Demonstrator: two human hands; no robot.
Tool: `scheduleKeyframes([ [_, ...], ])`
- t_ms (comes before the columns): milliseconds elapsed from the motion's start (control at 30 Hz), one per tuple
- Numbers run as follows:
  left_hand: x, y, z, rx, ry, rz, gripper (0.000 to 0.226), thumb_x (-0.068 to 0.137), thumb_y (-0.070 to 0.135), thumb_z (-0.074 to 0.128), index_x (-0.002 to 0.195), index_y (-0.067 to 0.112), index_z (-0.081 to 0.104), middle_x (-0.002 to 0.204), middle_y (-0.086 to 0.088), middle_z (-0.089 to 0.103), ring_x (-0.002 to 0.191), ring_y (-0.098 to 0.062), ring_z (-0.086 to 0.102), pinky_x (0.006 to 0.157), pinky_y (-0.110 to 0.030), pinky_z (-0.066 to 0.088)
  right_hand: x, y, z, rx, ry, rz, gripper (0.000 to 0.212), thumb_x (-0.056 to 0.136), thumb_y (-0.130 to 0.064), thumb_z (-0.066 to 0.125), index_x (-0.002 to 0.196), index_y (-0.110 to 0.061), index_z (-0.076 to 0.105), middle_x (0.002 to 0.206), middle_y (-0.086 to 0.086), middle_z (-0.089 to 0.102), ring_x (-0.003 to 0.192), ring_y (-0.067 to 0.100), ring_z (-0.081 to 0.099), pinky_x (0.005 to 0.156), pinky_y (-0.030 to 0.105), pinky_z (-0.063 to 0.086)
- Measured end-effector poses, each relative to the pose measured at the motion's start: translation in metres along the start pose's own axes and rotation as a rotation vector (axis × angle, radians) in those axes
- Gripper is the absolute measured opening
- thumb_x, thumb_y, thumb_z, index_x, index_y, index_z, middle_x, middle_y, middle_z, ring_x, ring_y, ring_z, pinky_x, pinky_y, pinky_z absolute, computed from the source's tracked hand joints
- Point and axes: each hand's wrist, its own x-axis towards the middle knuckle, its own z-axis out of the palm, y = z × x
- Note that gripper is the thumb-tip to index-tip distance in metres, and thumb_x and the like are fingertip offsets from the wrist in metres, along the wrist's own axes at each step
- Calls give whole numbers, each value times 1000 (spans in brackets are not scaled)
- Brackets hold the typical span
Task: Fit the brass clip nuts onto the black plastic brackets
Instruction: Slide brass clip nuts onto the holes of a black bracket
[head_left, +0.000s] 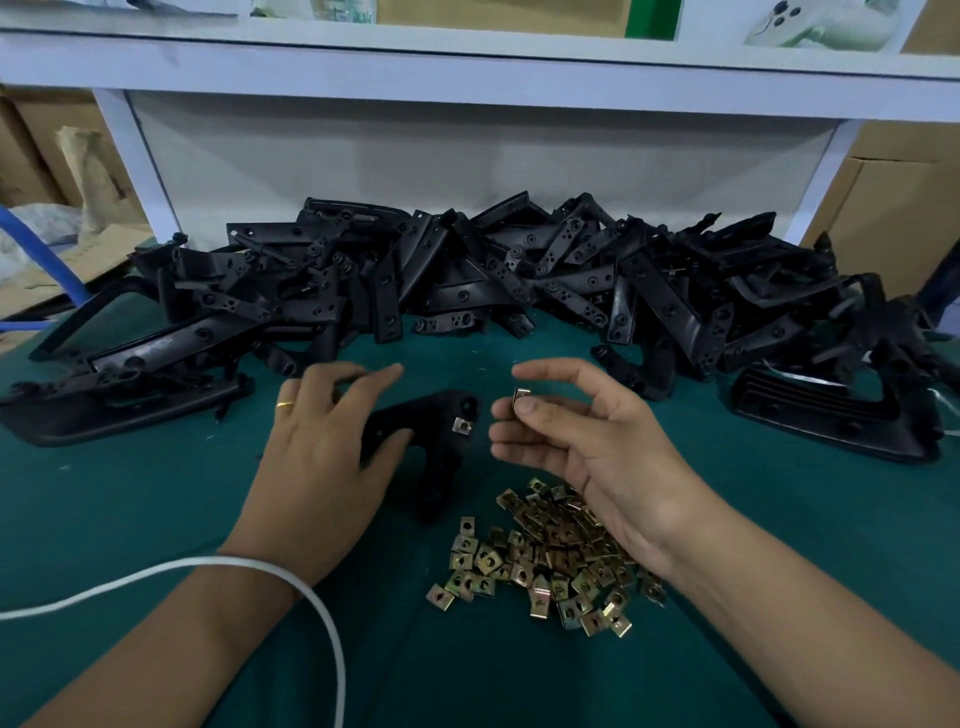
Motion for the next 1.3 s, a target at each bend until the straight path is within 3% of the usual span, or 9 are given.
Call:
scheduleKeyframes([
  [200, 1, -3, 2, 100, -75, 11, 54, 84, 25, 80, 136, 21, 67, 121, -5, 64, 110, -33, 53, 99, -45, 46, 0, -2, -2, 23, 32, 14, 20, 98, -5, 68, 115, 3, 62, 111, 28, 75, 100, 42, 77, 82, 40, 64],
  [300, 1, -3, -1, 177, -139, 69, 53, 90, 26, 72, 142, 23, 62, 120, -2, 66, 109, -32, 58, 92, -47, 50, 0, -1, -2, 27, 38, -2, 19, 100, -5, 66, 118, -1, 62, 111, 27, 75, 100, 42, 76, 82, 40, 64],
  [467, 0, 4, -5, 227, -153, 46, 53, 96, 41, 62, 148, 31, 54, 112, 3, 62, 107, -24, 60, 82, -38, 51, 0, -1, -2, 0, 50, -23, 21, 102, -9, 65, 122, -2, 68, 114, 23, 76, 100, 40, 77, 82, 39, 64],
  [600, -1, 6, -7, 90, -116, -4, 55, 97, 49, 51, 151, 43, 45, 107, 11, 51, 94, -17, 57, 69, -37, 52, -1, -1, 1, -11, 46, -21, 28, 99, -17, 69, 119, 2, 65, 112, 21, 77, 99, 38, 78, 80, 37, 64],
  [700, 0, 9, -7, -64, 4, -25, 59, 97, 54, 43, 154, 43, 40, 101, 12, 44, 79, -9, 48, 59, -25, 41, -3, -1, 5, -64, 47, -8, 29, 94, -26, 73, 111, -3, 69, 107, 19, 79, 93, 35, 79, 77, 36, 64],
  [833, -1, 13, -4, -82, 11, -16, 60, 96, 53, 44, 155, 41, 40, 100, 11, 42, 79, -10, 47, 60, -28, 41, -8, 4, 14, -111, 11, 1, 19, 91, -26, 77, 97, -9, 79, 101, 18, 79, 83, 30, 78, 72, 33, 63],
  [1067, 1, 8, -2, -124, 24, -20, 61, 95, 55, 43, 154, 39, 42, 100, 13, 43, 80, -7, 46, 63, -20, 38, -8, 8, 17, -84, 19, -30, 15, 98, -5, 69, 110, 3, 73, 100, 23, 78, 89, 34, 79, 77, 36, 65],
  [1200, 1, 8, -1, -149, 13, -27, 60, 95, 54, 43, 154, 39, 42, 101, 13, 43, 82, -7, 48, 64, -25, 41, -9, 9, 18, -124, -16, -7, 15, 100, -3, 65, 113, 3, 72, 104, 23, 78, 95, 38, 78, 81, 38, 65],
  [1300, 0, 11, -2, -129, 1, -23, 60, 95, 52, 45, 154, 39, 43, 101, 13, 44, 81, -7, 48, 63, -21, 38, -10, 9, 21, -118, -42, -13, 15, 100, -3, 66, 112, 3, 72, 104, 23, 78, 94, 37, 78, 79, 35, 64],
])
